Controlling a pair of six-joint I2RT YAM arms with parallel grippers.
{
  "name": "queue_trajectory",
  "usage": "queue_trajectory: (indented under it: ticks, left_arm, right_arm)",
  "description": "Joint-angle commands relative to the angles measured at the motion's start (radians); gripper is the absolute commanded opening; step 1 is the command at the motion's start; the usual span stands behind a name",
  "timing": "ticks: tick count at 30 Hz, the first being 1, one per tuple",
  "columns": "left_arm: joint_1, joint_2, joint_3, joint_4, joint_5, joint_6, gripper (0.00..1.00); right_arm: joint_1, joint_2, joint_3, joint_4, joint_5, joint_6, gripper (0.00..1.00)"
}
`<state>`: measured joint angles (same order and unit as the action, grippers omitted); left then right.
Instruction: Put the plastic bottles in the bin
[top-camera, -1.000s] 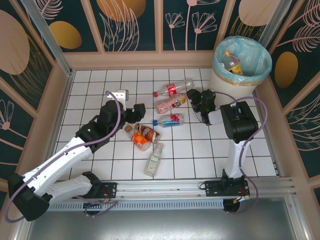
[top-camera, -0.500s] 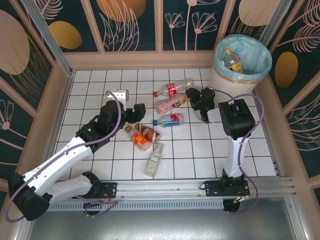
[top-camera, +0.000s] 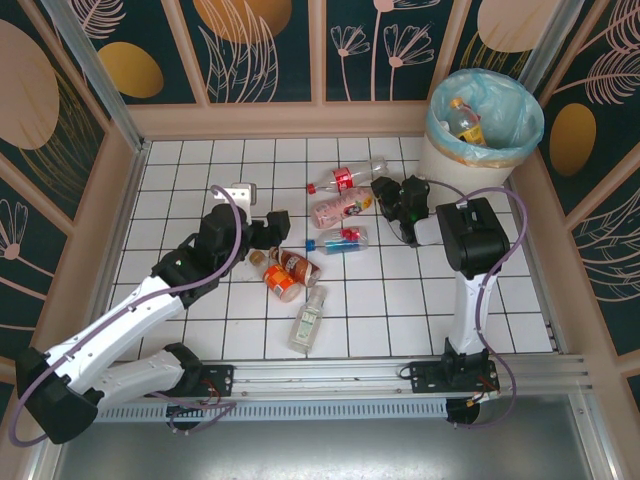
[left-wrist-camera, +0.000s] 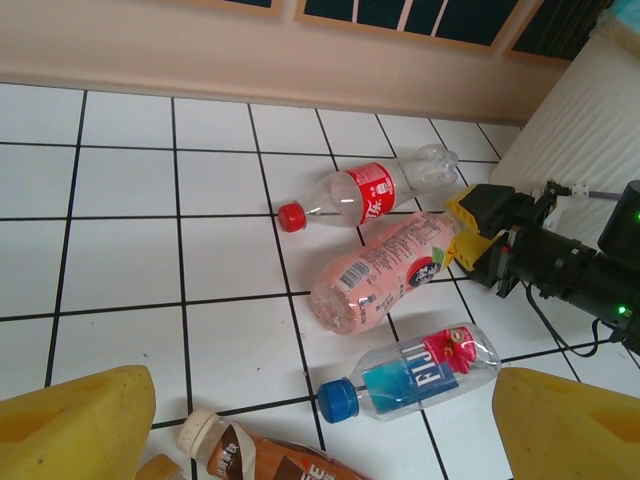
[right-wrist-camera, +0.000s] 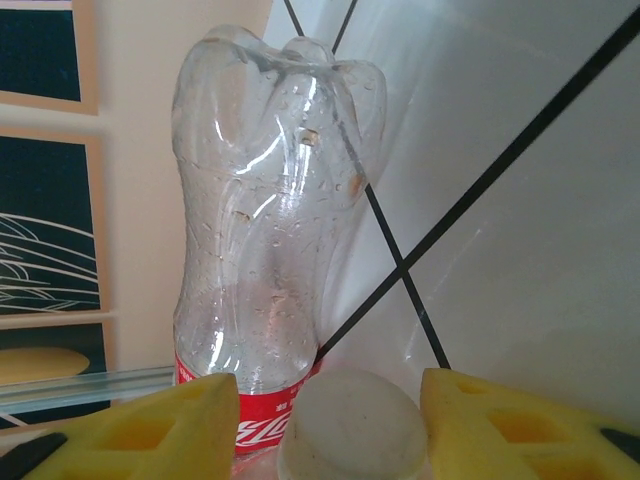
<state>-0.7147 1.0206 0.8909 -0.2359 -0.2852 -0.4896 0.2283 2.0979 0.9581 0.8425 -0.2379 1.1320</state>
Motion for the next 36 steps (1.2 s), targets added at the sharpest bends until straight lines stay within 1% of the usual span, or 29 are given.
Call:
queue_trajectory:
  ticks: [1,9,13,18,24,27,31,33,36]
  left_arm:
    - [-0.004,-0.025,-0.012,0.003,-0.013,-0.016,0.87]
    - [-0.004,-0.031,-0.013,-0.004,-0.020,-0.017,0.87]
    - [-0.004,-0.034,-0.008,-0.002,-0.026,-0.010,0.87]
    - [-0.005,-0.034,-0.006,0.003,-0.046,0.006,0.87]
    - [-0.004,-0.028,0.002,0.005,-0.049,0.017,0.88]
    - [-0.005,-0.026,0.005,0.008,-0.051,0.022,0.88]
    - [-0.004,-0.024,0.008,0.010,-0.058,0.030,0.88]
    - [-0.005,-0.022,0.008,0.014,-0.061,0.037,0.88]
    - [-0.005,-0.019,0.009,0.018,-0.062,0.046,0.88]
  right_arm:
    - [0.001,0.033,-0.025,0.004,-0.021,0.022,0.48]
    - [0.003,-0.028,-0.069,0.007,0.007,0.005,0.34]
    - [0.009,-0.106,-0.112,0.010,0.040,-0.013,0.32]
    - [0.029,-0.230,-0.169,0.010,0.129,-0.052,0.27]
    - [0.079,-0.342,-0.152,-0.020,0.233,-0.130,0.24]
    - [0.123,-0.401,-0.117,-0.062,0.314,-0.215,0.22]
    - [0.201,-0.481,-0.033,-0.135,0.422,-0.382,0.22]
    - [0.232,-0.519,0.032,-0.192,0.435,-0.470,0.22]
    - [0.273,-0.574,0.184,-0.348,0.446,-0.618,0.22]
